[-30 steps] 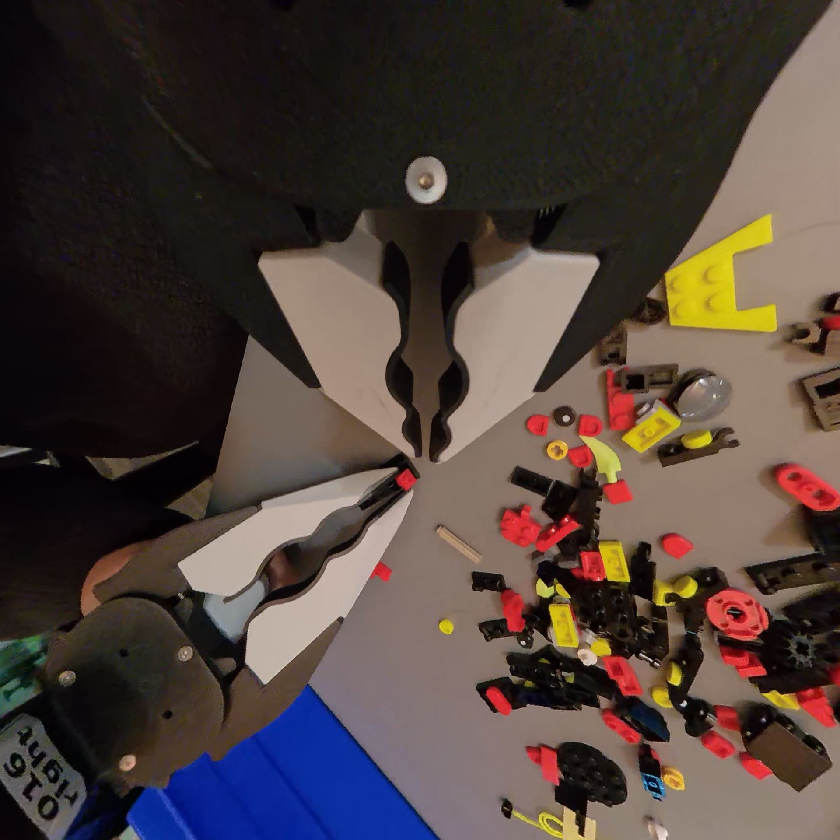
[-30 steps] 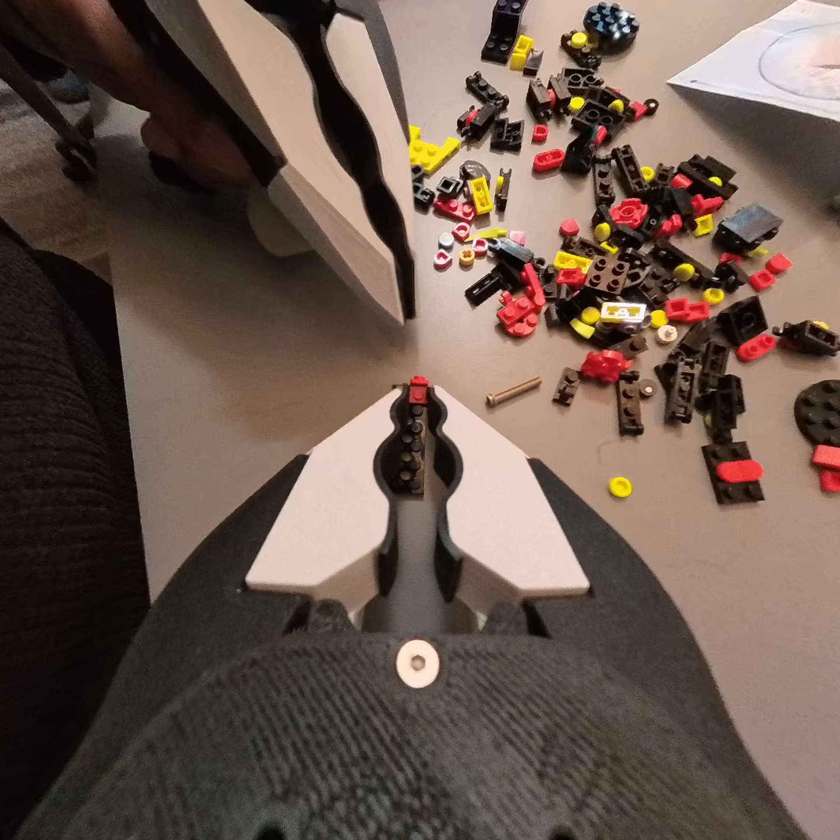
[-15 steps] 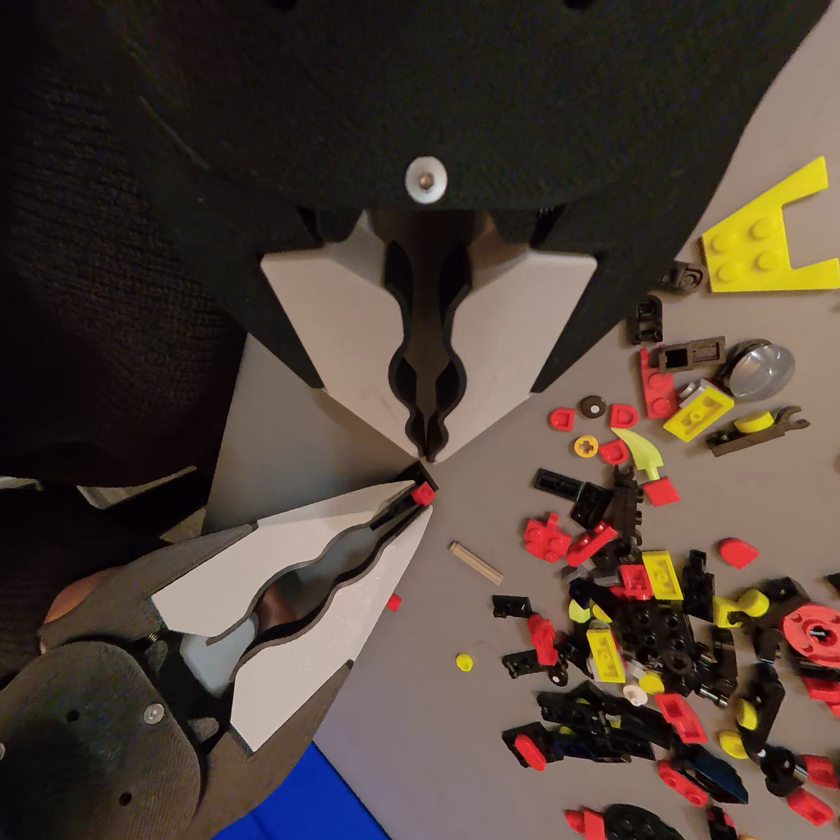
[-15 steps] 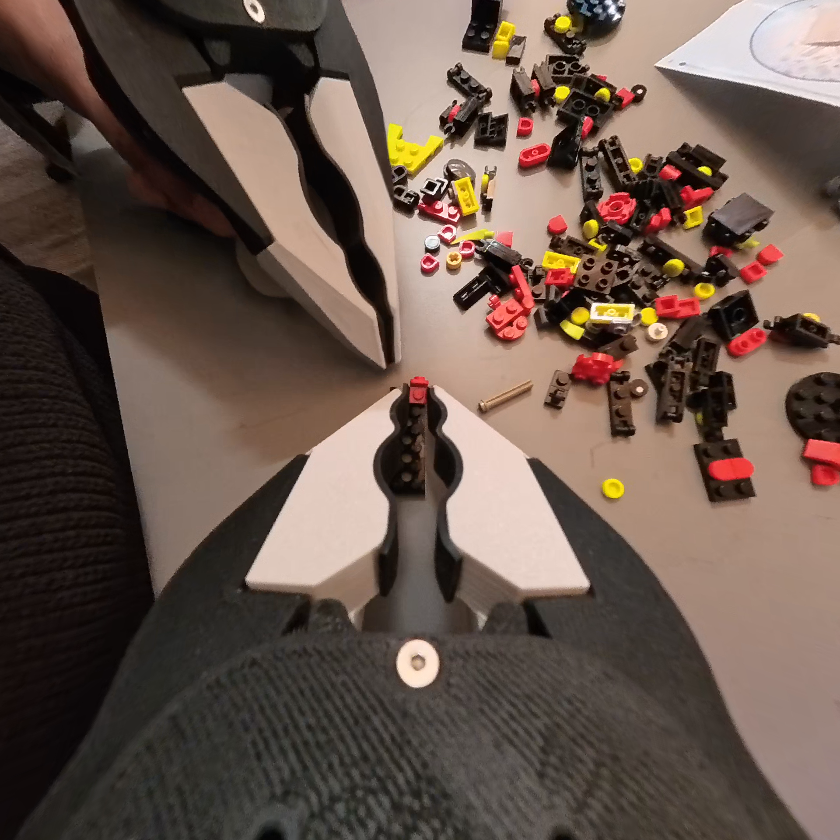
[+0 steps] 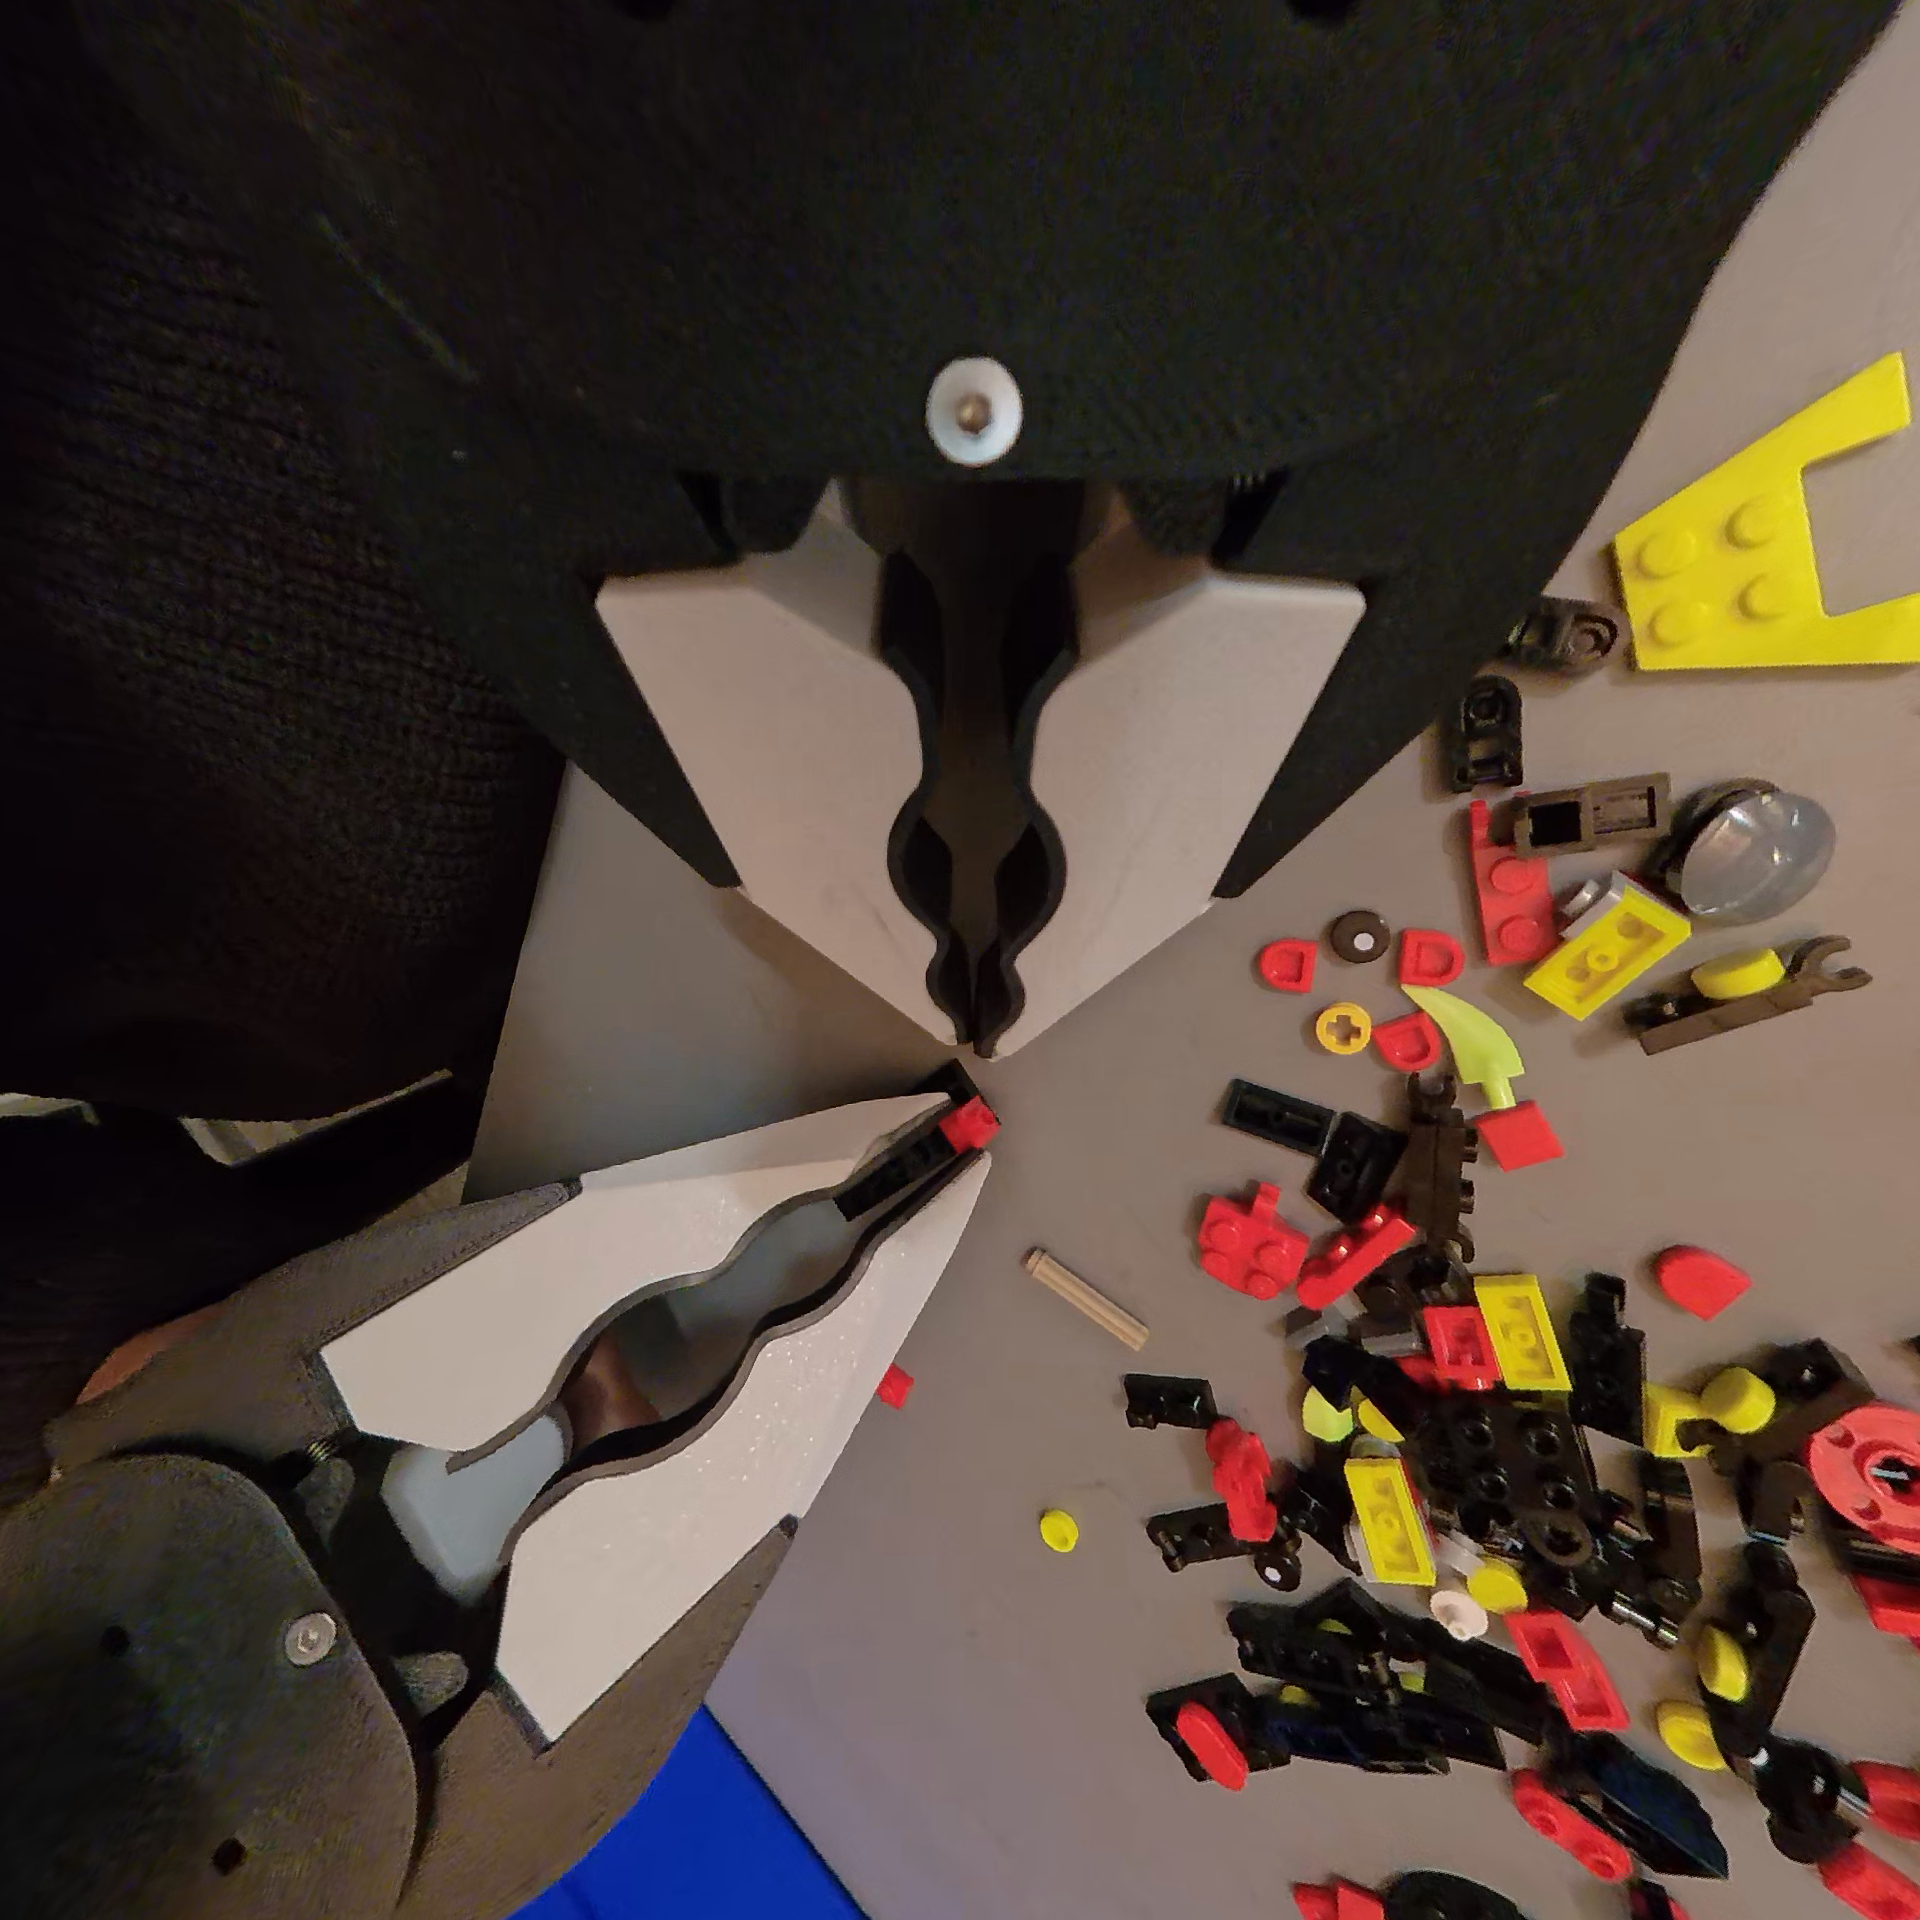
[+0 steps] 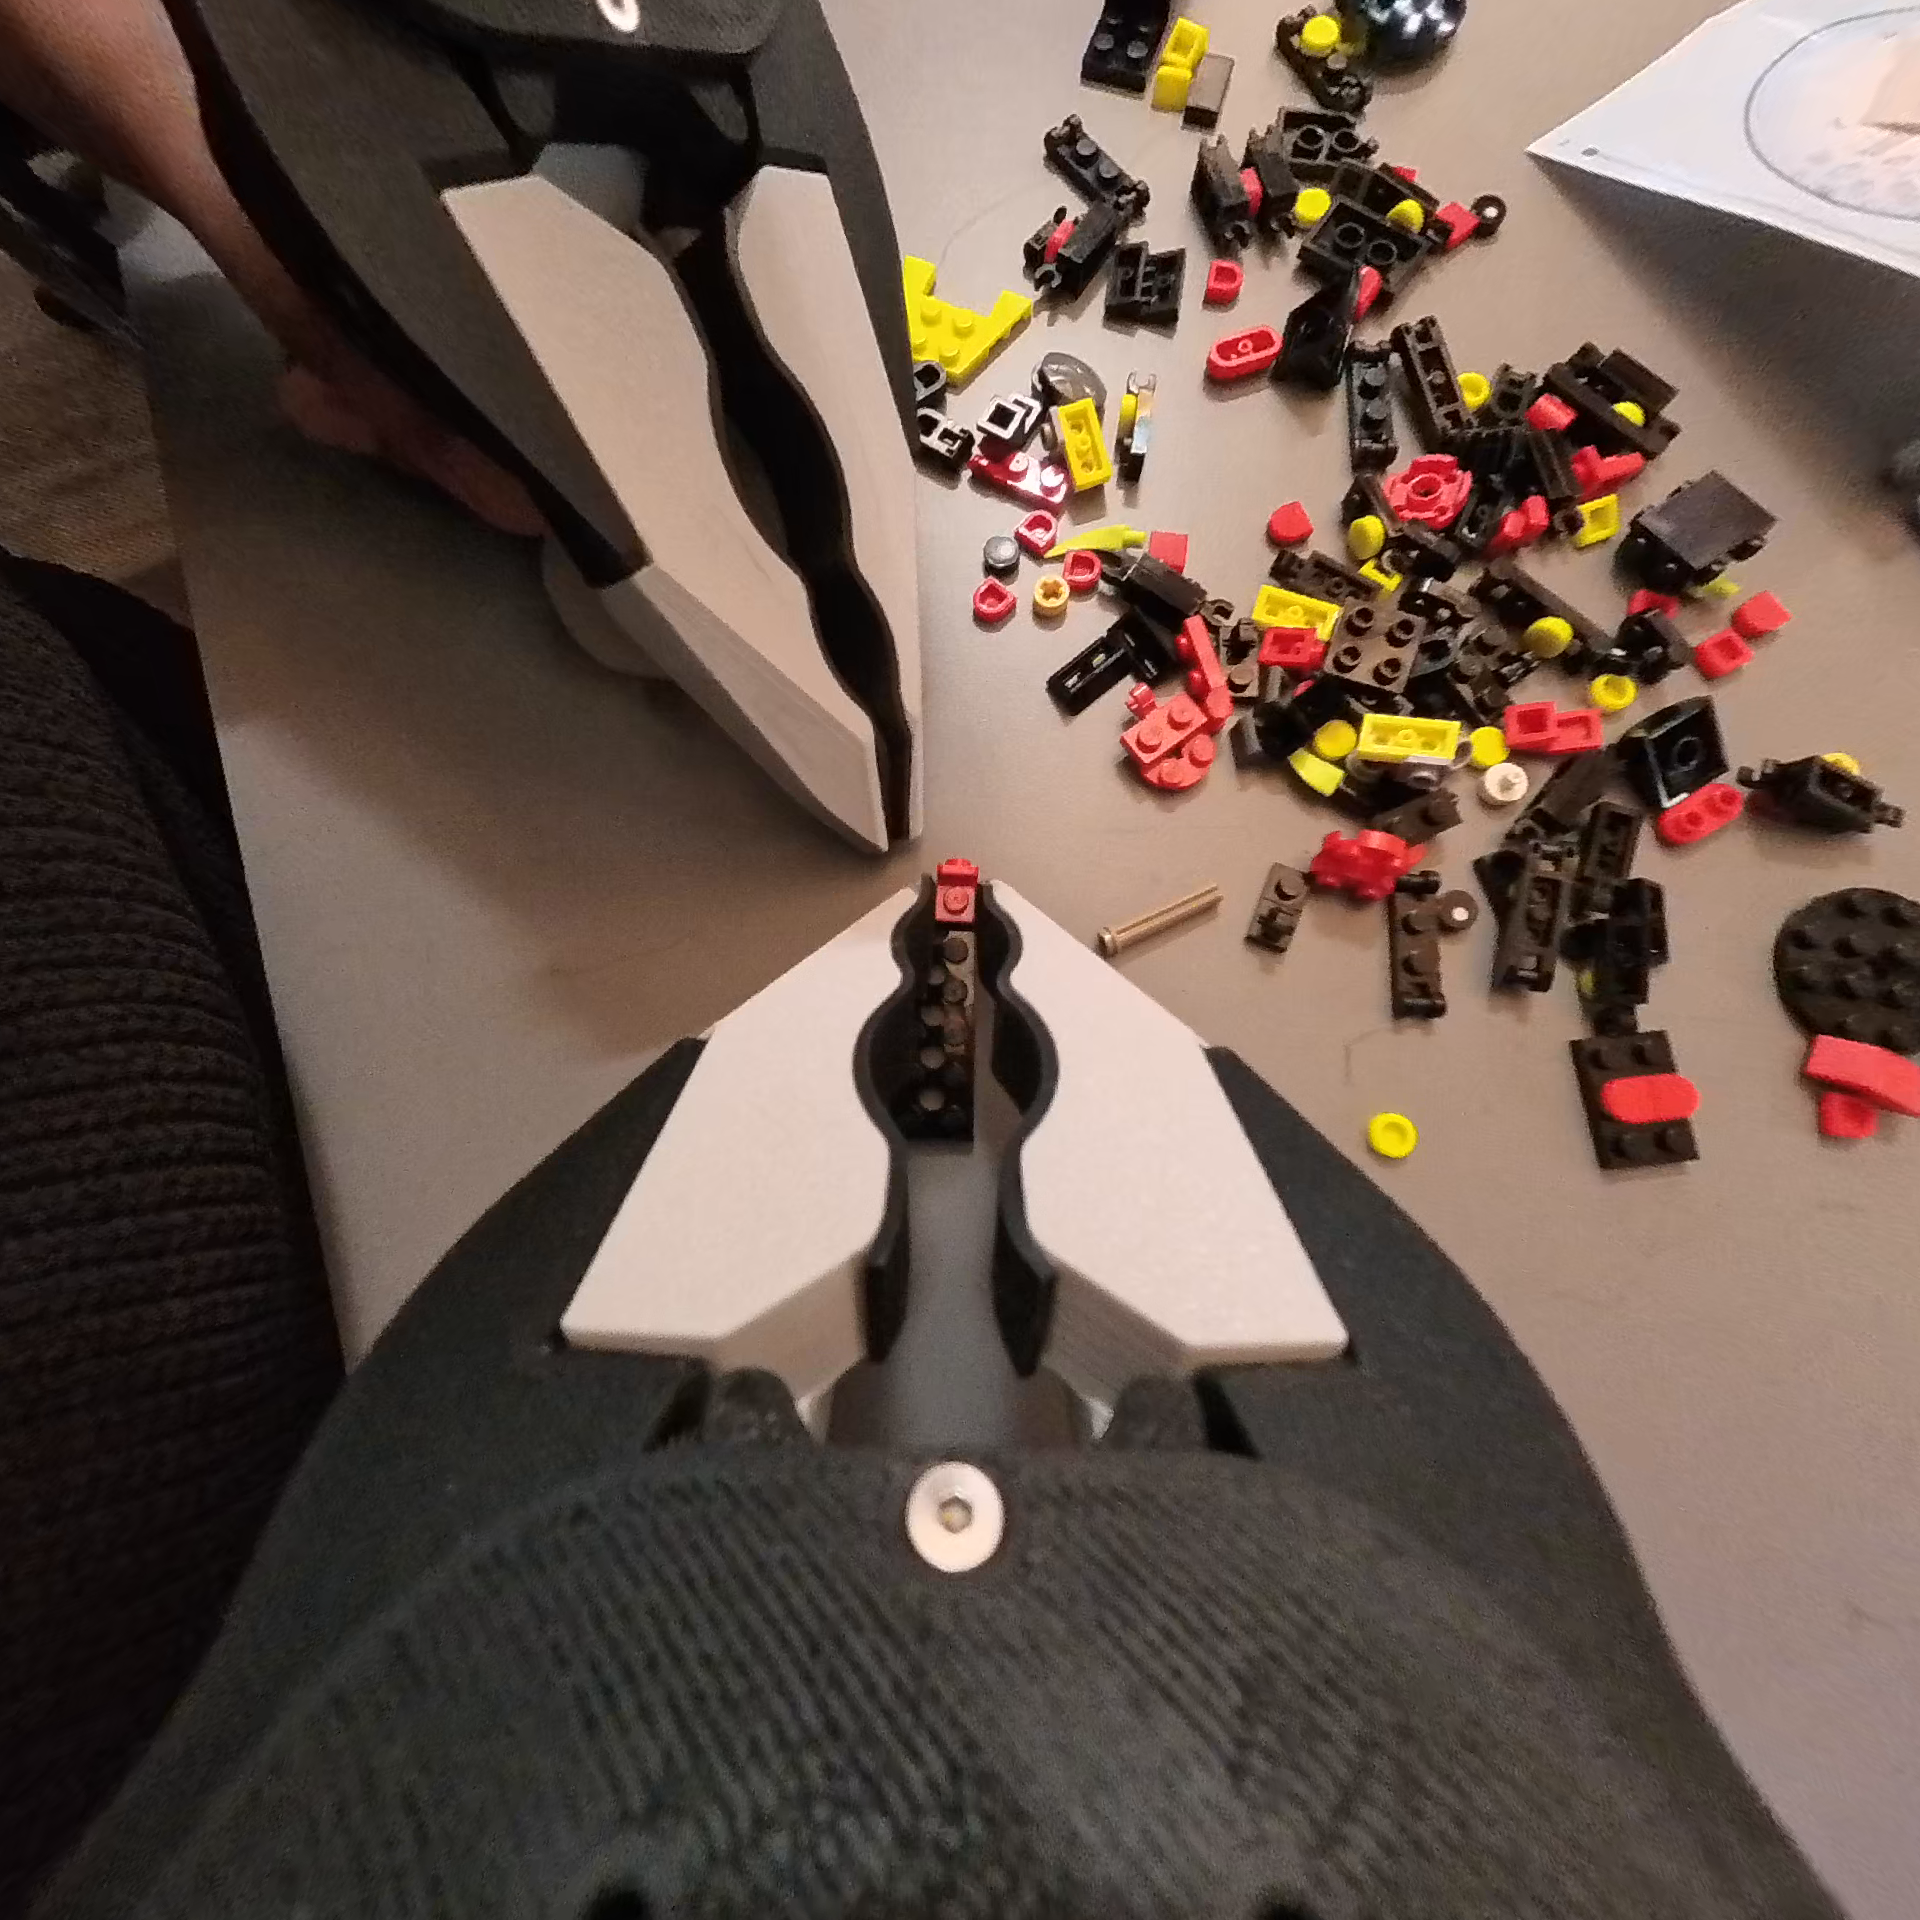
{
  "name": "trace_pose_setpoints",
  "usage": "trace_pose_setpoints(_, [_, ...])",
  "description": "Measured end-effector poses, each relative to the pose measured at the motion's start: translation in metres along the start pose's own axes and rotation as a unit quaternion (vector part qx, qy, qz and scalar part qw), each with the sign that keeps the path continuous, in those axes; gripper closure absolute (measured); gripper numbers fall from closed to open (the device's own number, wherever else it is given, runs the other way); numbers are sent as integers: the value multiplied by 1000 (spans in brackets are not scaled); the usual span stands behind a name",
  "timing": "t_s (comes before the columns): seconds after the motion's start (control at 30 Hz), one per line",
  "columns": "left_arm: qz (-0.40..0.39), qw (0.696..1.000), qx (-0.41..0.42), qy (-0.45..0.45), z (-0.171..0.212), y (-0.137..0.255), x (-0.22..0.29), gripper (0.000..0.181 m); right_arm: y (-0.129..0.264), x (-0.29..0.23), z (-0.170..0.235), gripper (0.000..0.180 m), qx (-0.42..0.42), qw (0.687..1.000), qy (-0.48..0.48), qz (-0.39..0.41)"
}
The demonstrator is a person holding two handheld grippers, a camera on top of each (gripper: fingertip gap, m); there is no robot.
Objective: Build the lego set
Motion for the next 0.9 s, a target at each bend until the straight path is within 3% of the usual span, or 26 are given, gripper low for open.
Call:
trace_pose_setpoints(0.03, [0,1000,0,1,0,0,0,181,0,0,0,174,-1,1000,2,1])
trace_pose_setpoints(0.9, [7,1000,-2,8,1,-1,0,181,-1,2,-1,174,-7,1000,-7,-16])
Point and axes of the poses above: each gripper's, where its closed fingertips meet, y back along the fingers, z out of its underside, x = y × z across the jaws, the point moved 8 cm from there along y, back along the fingers, and after that the axes turned 10 degrees about -y, right-handed, at the moved point
